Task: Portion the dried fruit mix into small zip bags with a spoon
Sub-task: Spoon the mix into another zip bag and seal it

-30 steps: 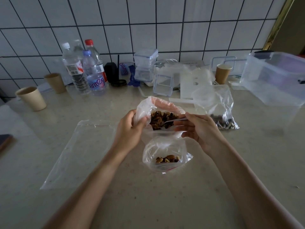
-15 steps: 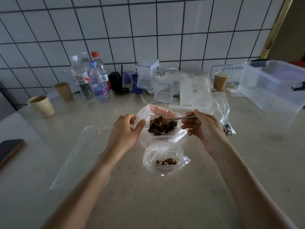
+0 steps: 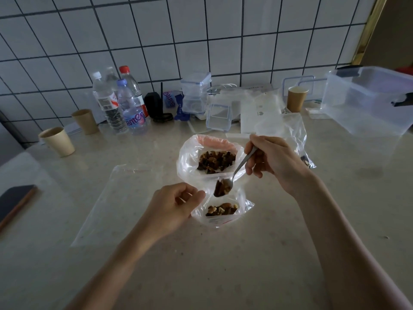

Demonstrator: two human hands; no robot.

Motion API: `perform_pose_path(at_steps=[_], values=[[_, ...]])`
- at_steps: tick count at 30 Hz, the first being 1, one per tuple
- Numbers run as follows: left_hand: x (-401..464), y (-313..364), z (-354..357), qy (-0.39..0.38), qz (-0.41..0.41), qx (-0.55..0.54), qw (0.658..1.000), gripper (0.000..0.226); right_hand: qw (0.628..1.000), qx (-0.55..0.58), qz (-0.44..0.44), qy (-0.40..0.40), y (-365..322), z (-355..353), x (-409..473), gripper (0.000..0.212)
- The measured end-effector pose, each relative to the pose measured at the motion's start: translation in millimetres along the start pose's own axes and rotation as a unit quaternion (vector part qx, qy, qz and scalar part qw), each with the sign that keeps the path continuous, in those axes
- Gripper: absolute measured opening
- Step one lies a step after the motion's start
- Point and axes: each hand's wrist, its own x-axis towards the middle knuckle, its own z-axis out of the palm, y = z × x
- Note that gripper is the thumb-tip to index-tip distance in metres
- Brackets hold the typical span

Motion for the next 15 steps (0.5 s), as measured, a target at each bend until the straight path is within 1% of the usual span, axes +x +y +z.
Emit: perform_pose_path(at_steps=[2,3,5,6,10,12,15], values=[[1,2,2,0.013,0.007,-0.003,1.0,0.018,0.996,-0.08,-0.031,-0.025,-1,0,-1,0.044],[1,3,2,0.014,0.01,-0.01,1.0,0.014,0.99,-0.128,-0.055,-0.03,-1,0,-1,0.045],[1,4,2,0.014,0.014,-0.027,0.999,0.012,0.971,-0.212,-0.111,-0.027,-2,3,-3,0.046],[2,4,1,0.016,0.015,-0.033,0.999,0.012,0.962,-0.235,-0.138,-0.023,-3,6,-4,0.046],[5,3,-2,0.03,0.02,-0.02,0.999,0.013,0.934,-0.275,-0.228,-0.003,-5,16,-10,0.045],[7,2,-3,0.042,0.024,0.013,0.999,0.014,0.928,-0.281,-0.247,0.003,-6,21,-11,0.045],[9,-1,-4,0.058,0.026,0.046,0.997,0.014,0.931,-0.259,-0.257,0.005,-5,24,-11,0.043]])
